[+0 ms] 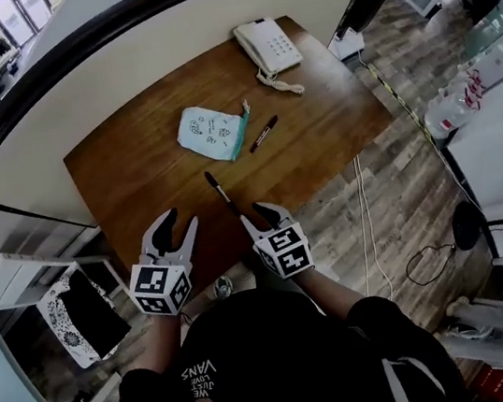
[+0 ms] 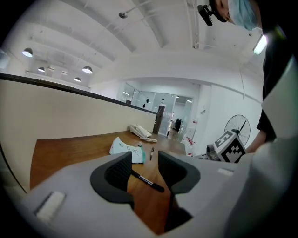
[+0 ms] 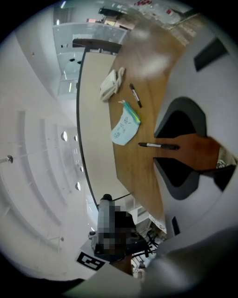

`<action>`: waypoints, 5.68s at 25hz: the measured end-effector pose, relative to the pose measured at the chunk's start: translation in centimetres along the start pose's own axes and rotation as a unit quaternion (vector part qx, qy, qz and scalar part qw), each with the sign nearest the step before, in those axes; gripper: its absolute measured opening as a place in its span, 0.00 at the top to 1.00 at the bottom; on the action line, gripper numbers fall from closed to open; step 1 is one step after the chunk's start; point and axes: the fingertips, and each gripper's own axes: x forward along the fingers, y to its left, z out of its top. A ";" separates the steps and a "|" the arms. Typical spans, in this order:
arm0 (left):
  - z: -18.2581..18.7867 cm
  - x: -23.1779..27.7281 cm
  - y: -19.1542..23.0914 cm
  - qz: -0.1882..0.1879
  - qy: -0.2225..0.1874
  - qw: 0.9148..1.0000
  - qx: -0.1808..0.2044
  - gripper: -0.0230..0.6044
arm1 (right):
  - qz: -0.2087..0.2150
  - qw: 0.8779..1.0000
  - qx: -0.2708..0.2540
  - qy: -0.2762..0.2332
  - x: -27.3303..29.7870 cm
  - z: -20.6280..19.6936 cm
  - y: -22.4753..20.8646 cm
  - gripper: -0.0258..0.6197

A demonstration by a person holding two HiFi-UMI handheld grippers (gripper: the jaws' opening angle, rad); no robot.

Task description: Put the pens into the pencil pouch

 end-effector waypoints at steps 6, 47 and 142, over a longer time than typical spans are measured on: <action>0.3 0.0 0.6 0.036 -0.011 0.999 -0.019 0.70 | 0.045 0.997 -0.041 0.050 4.1 -1.3 0.4 0.80; 0.6 10.3 1.0 0.035 0.028 0.999 -0.009 0.70 | 0.029 0.997 -0.043 0.056 4.4 -0.3 -8.7 0.88; -1.4 18.0 -5.1 -0.075 0.076 0.985 0.134 0.92 | 0.084 0.993 -0.058 0.065 7.3 5.6 -10.6 0.88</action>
